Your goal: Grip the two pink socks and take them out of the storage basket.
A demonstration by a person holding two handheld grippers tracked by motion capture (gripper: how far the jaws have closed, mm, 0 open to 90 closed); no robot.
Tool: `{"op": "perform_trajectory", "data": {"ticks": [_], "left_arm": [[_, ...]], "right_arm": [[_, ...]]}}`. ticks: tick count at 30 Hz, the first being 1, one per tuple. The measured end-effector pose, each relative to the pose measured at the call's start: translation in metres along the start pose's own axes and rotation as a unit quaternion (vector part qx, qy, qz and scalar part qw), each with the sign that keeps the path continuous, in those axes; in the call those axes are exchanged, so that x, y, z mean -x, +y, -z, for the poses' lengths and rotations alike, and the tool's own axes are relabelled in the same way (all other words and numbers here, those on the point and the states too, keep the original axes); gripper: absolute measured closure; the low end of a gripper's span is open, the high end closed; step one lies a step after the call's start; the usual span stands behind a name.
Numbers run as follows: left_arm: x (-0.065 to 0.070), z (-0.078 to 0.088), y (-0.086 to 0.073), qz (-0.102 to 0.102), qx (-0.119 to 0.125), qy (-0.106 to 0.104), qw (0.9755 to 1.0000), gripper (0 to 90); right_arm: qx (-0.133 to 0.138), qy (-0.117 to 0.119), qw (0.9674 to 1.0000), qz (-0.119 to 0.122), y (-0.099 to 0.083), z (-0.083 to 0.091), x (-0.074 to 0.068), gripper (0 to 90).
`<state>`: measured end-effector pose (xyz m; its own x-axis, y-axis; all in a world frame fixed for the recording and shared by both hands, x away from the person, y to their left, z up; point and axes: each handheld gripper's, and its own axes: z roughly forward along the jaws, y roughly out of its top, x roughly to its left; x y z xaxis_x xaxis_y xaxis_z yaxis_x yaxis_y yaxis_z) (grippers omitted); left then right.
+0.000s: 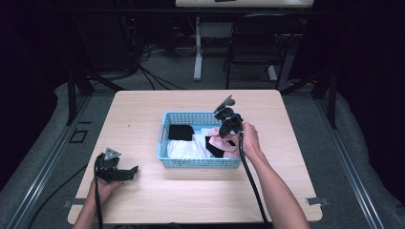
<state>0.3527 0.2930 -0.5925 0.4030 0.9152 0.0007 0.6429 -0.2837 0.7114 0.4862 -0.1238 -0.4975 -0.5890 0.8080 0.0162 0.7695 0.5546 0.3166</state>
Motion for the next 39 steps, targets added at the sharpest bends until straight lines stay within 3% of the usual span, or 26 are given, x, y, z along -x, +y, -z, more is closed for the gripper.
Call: {"op": "perform_trajectory", "data": {"ticks": [3, 13, 15, 30, 39], "left_arm": [[0.000, 0.000, 0.000, 0.000, 0.000, 0.000, 1.0000, 0.6], [0.000, 0.000, 0.000, 0.000, 0.000, 0.000, 1.0000, 0.6], [0.000, 0.000, 0.000, 0.000, 0.000, 0.000, 1.0000, 0.6], [0.000, 0.000, 0.000, 0.000, 0.000, 0.000, 1.0000, 0.6], [0.000, 0.000, 0.000, 0.000, 0.000, 0.000, 1.0000, 0.6]], "right_arm": [[0.015, 0.006, 0.9998, -0.007, -0.002, 0.004, 0.000, 82.1], [0.031, 0.015, 0.9994, 0.000, -0.007, 0.020, 0.002, 84.9], [0.031, 0.024, 0.9992, 0.001, -0.008, 0.028, 0.003, 84.9], [0.044, 0.028, 0.9984, 0.019, -0.005, 0.062, -0.002, 84.7], [0.070, 0.031, 0.9968, 0.024, -0.008, 0.091, -0.005, 84.7]]}}
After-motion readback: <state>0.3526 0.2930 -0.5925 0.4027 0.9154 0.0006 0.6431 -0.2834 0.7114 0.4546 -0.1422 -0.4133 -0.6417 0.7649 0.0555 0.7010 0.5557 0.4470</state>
